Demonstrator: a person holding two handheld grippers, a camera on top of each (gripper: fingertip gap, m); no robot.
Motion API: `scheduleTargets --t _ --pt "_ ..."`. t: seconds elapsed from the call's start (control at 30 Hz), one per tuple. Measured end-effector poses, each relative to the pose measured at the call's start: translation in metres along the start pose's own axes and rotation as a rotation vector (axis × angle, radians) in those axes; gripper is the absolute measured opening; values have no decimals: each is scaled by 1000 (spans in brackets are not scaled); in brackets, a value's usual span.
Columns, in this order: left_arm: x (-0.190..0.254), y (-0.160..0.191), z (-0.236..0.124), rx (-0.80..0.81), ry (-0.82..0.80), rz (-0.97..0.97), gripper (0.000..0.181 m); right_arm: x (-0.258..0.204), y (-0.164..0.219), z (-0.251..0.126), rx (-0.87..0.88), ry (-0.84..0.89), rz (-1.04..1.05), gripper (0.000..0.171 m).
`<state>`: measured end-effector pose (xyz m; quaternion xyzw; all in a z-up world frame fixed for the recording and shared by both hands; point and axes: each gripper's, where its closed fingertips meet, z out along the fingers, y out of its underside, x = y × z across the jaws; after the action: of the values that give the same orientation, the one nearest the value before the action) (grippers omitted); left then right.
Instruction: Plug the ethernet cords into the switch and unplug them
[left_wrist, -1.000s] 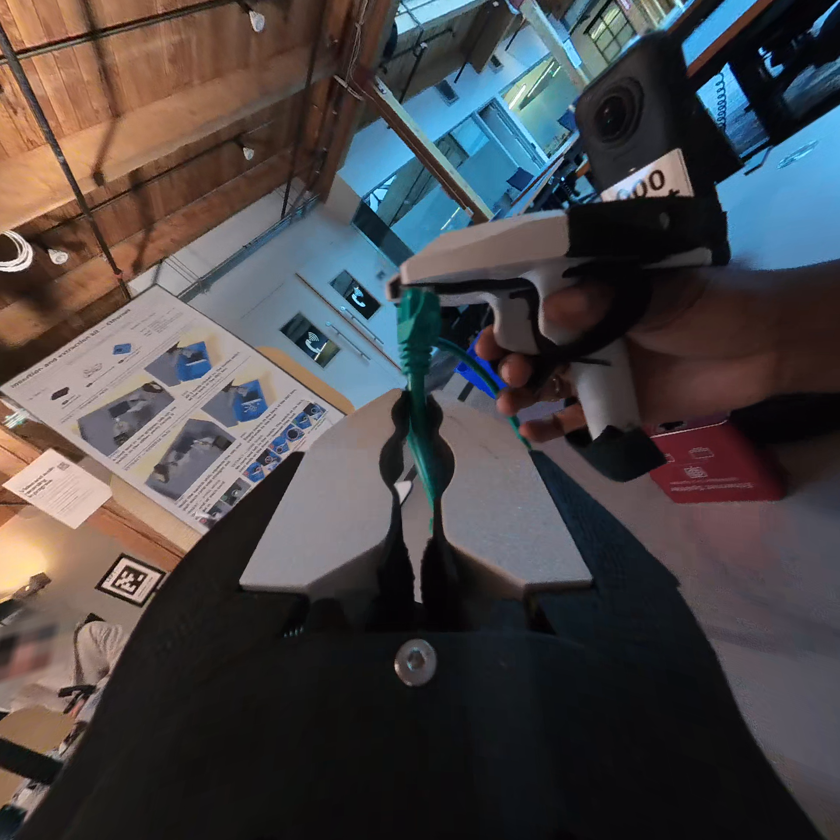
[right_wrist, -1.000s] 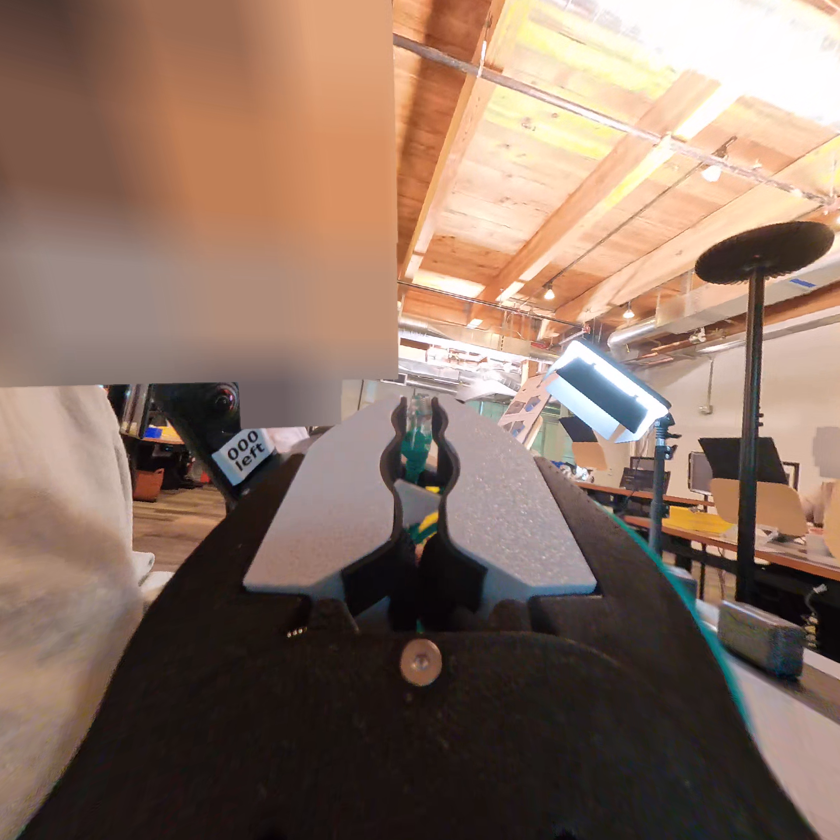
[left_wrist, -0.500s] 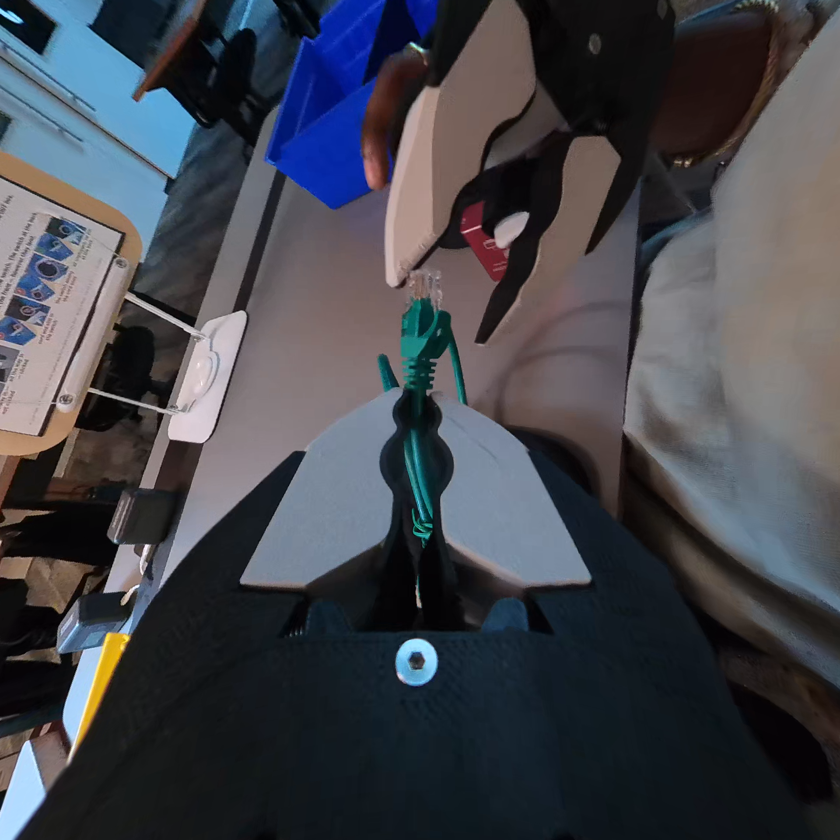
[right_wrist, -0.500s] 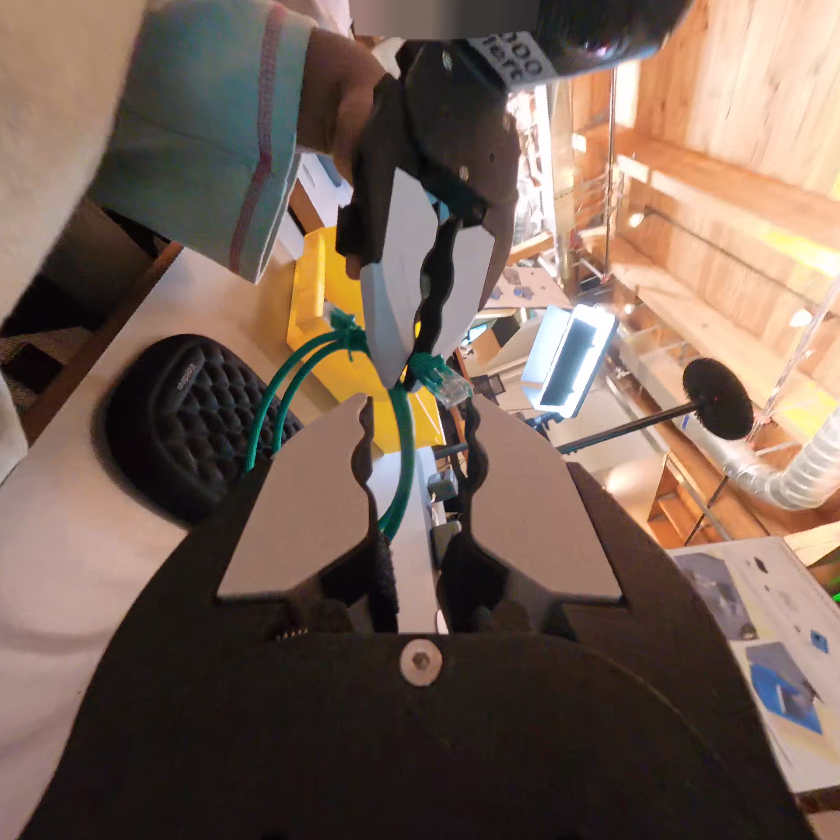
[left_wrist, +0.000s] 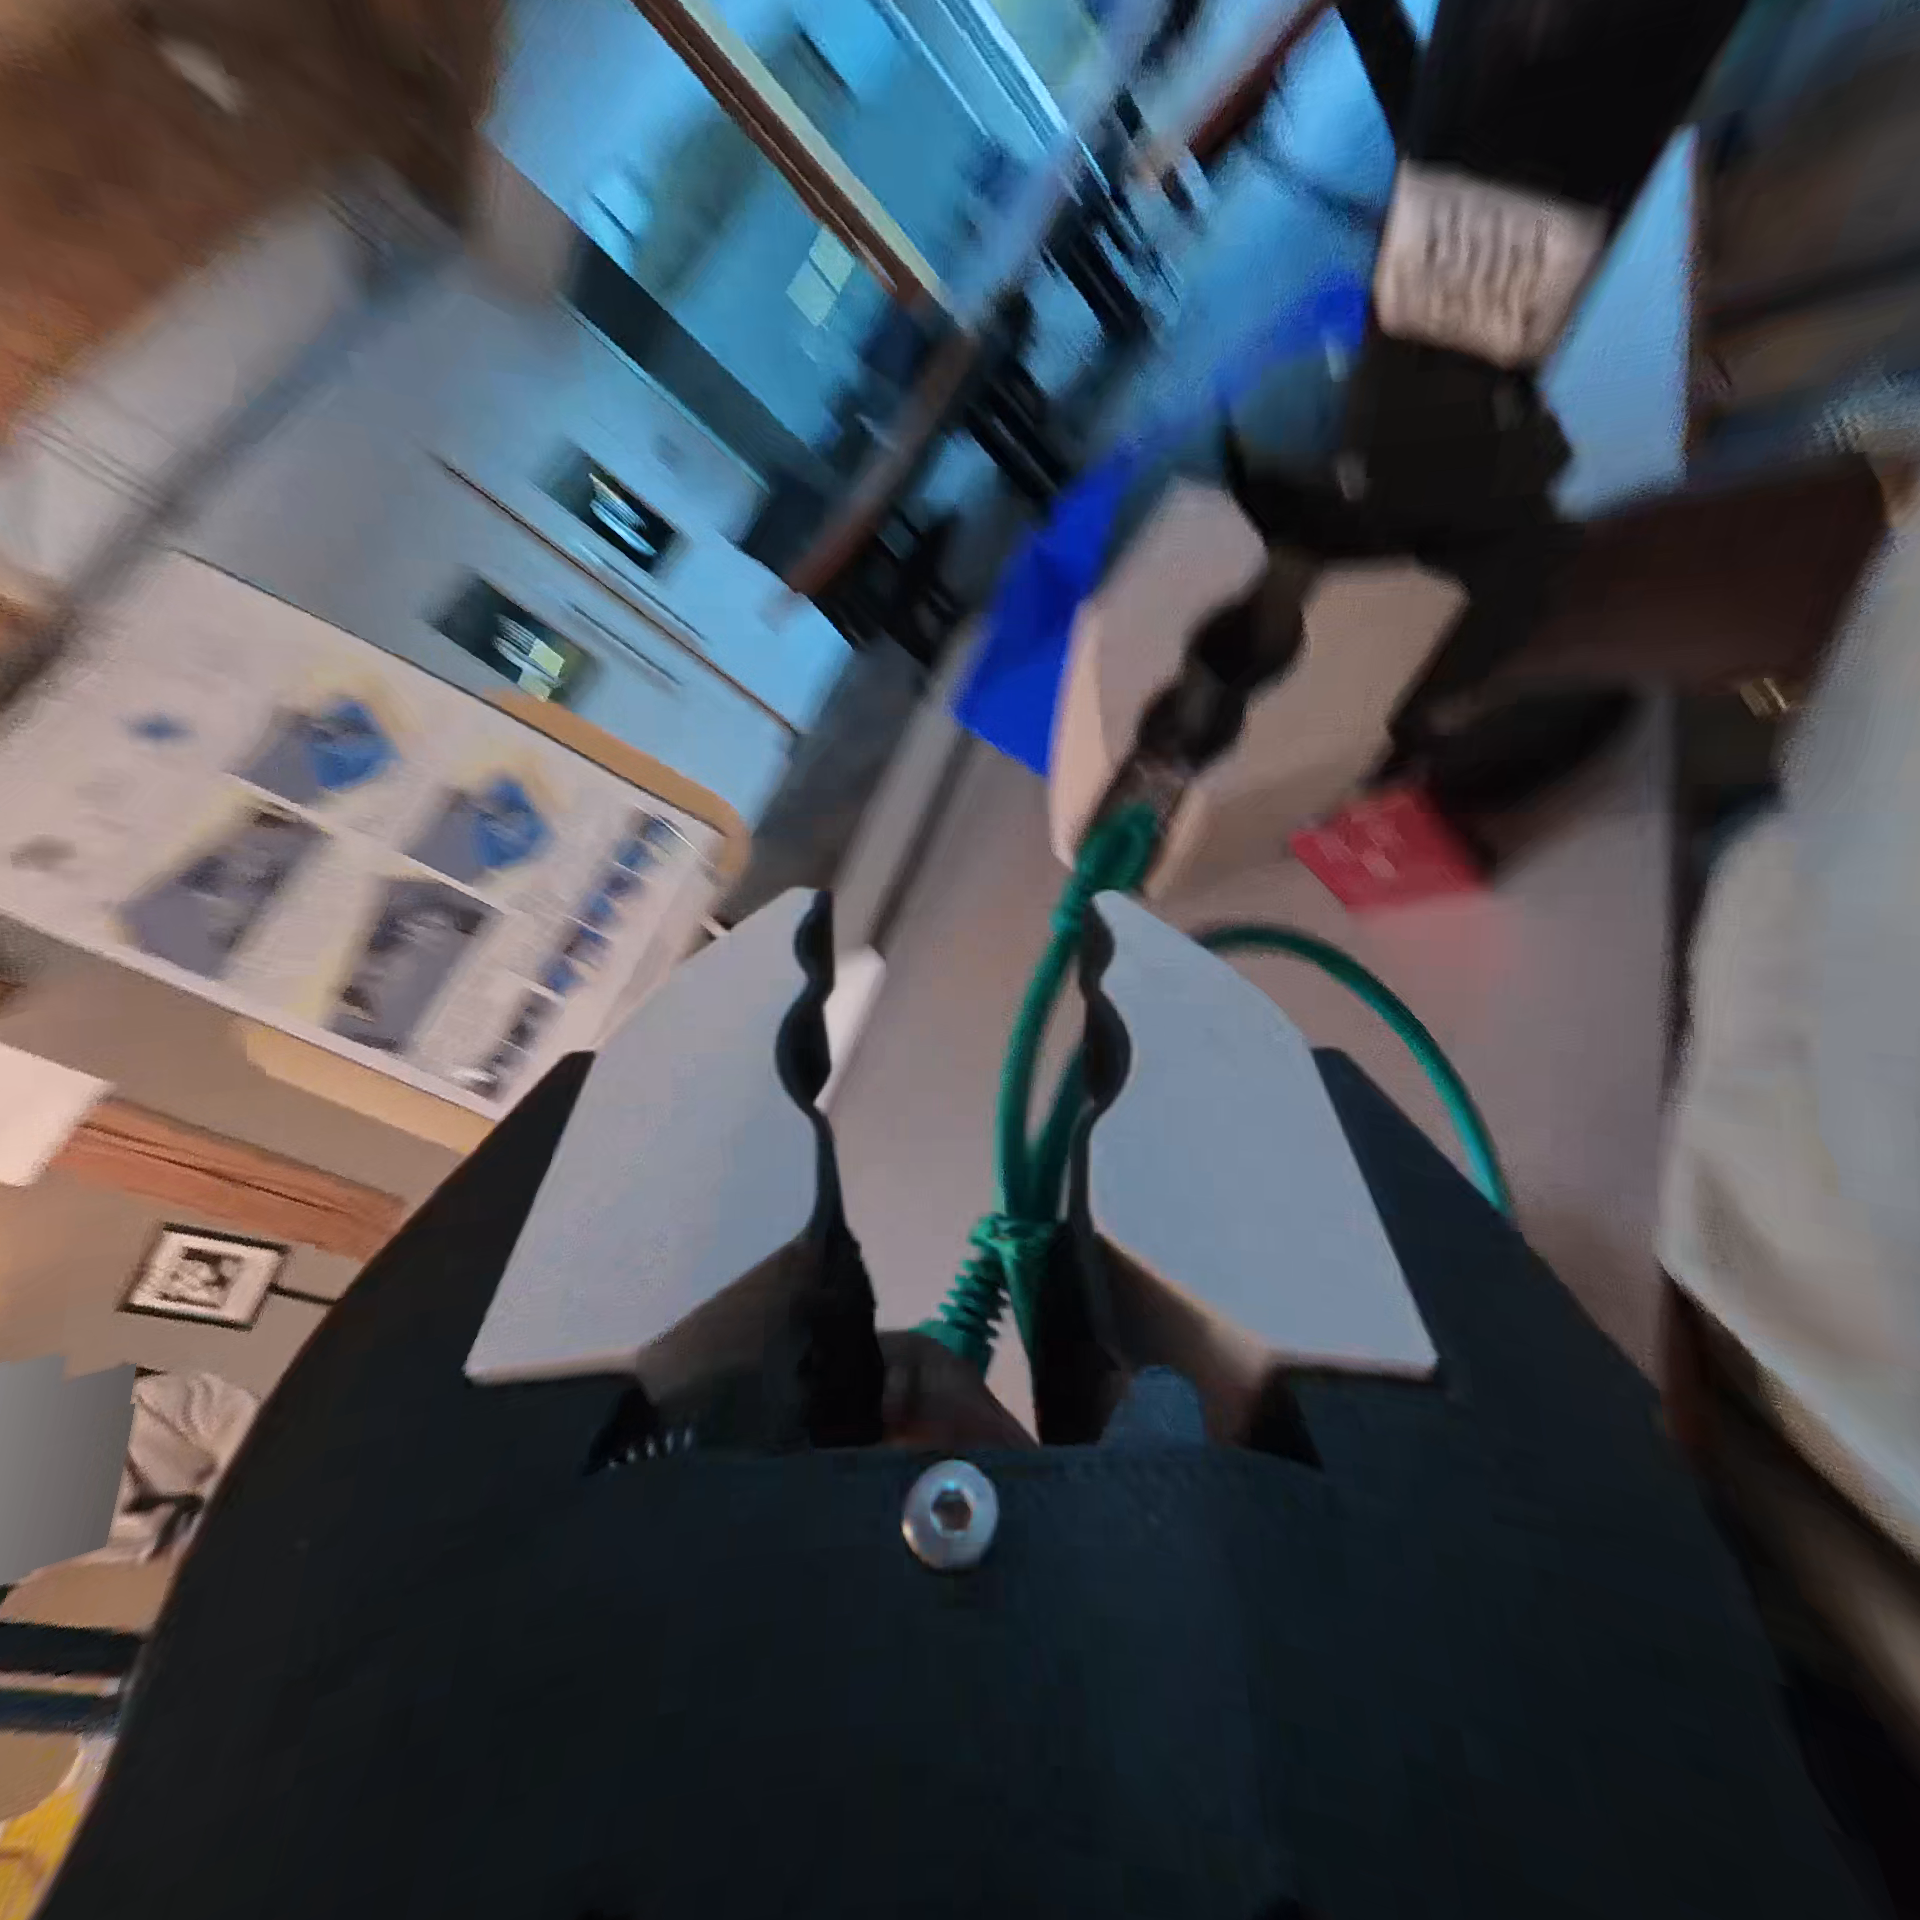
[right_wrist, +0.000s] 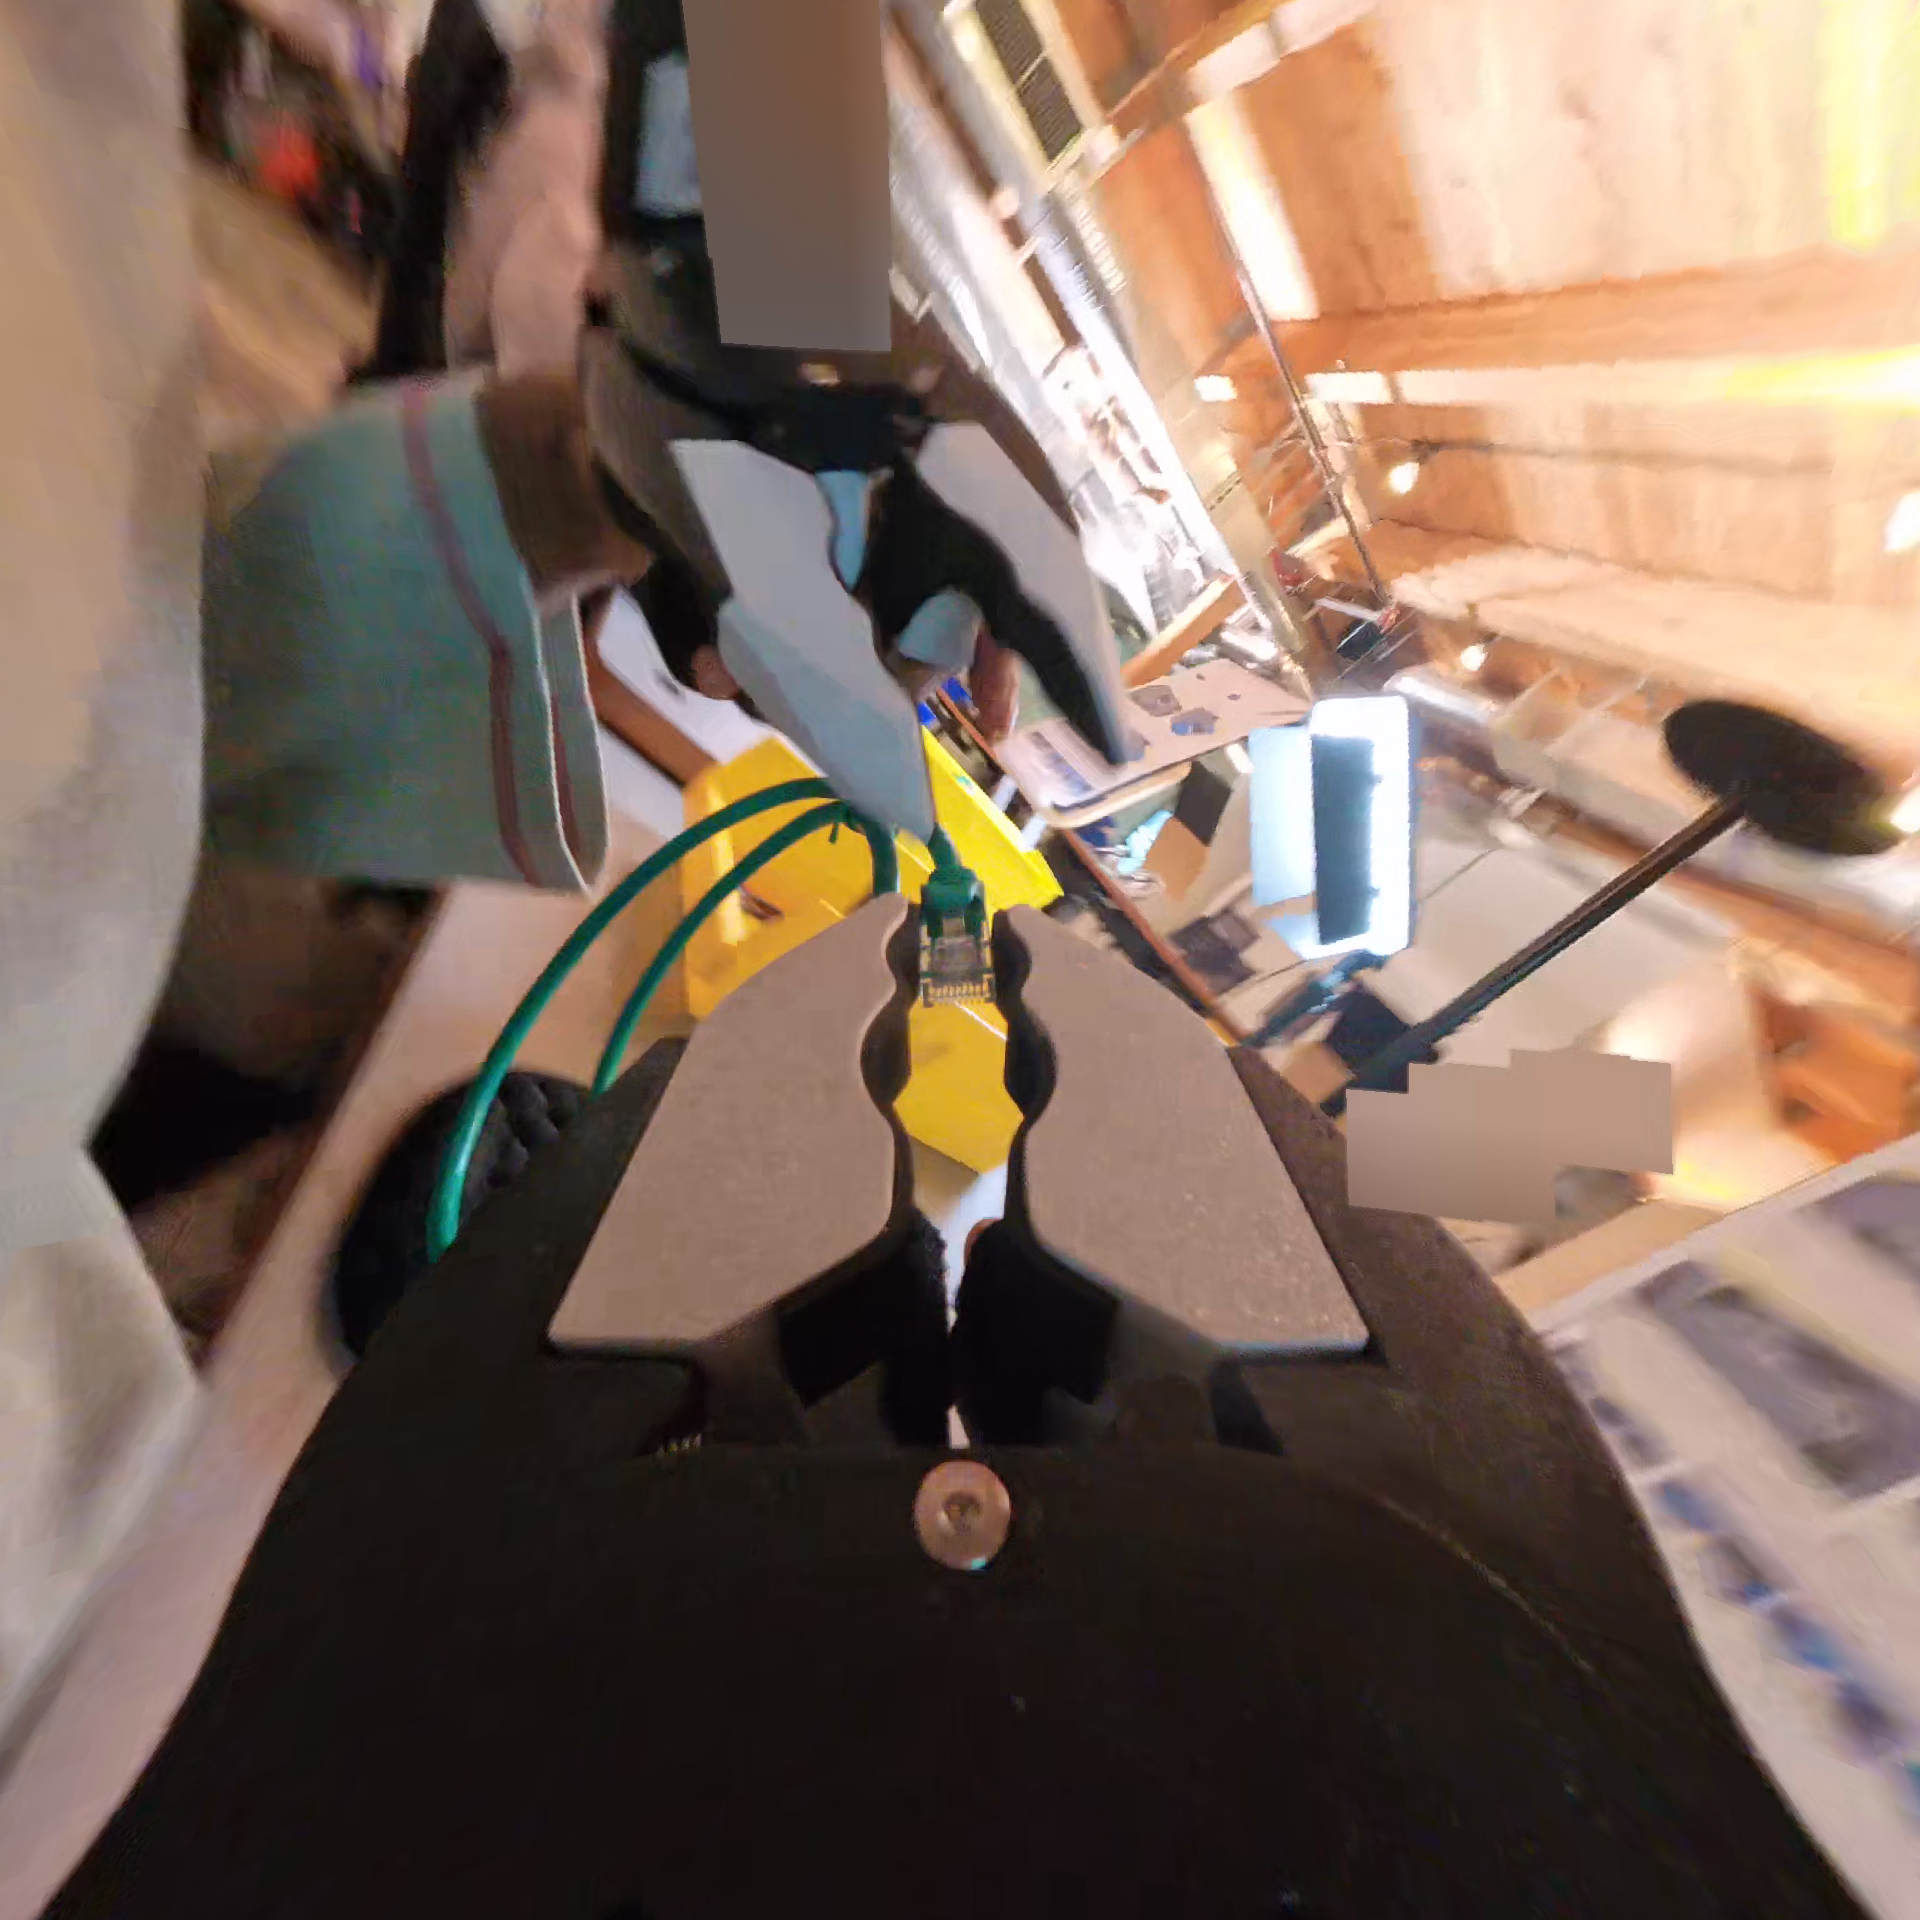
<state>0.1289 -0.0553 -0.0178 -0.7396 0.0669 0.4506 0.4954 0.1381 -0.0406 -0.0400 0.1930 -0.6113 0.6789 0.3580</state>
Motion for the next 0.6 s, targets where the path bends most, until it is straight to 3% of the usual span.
scheduleTargets --t 0.1,0.2,0.27,0.37,0.6 --pt "-6 -19 -2 161 -10 -55 65 6 11 -3 59 -13 260 13" --pt "17 1 14 87 106 10 66 7 23 -7 77 -27 367 13" --pt "10 22 24 -7 46 65 64 -1 27 -10 67 -86 386 13" --pt "27 28 30 43 189 -56 41 -6 30 -14 63 -112 347 13" --pt "50 27 39 196 380 -236 21 -9 30 -17 98 -137 376 13"
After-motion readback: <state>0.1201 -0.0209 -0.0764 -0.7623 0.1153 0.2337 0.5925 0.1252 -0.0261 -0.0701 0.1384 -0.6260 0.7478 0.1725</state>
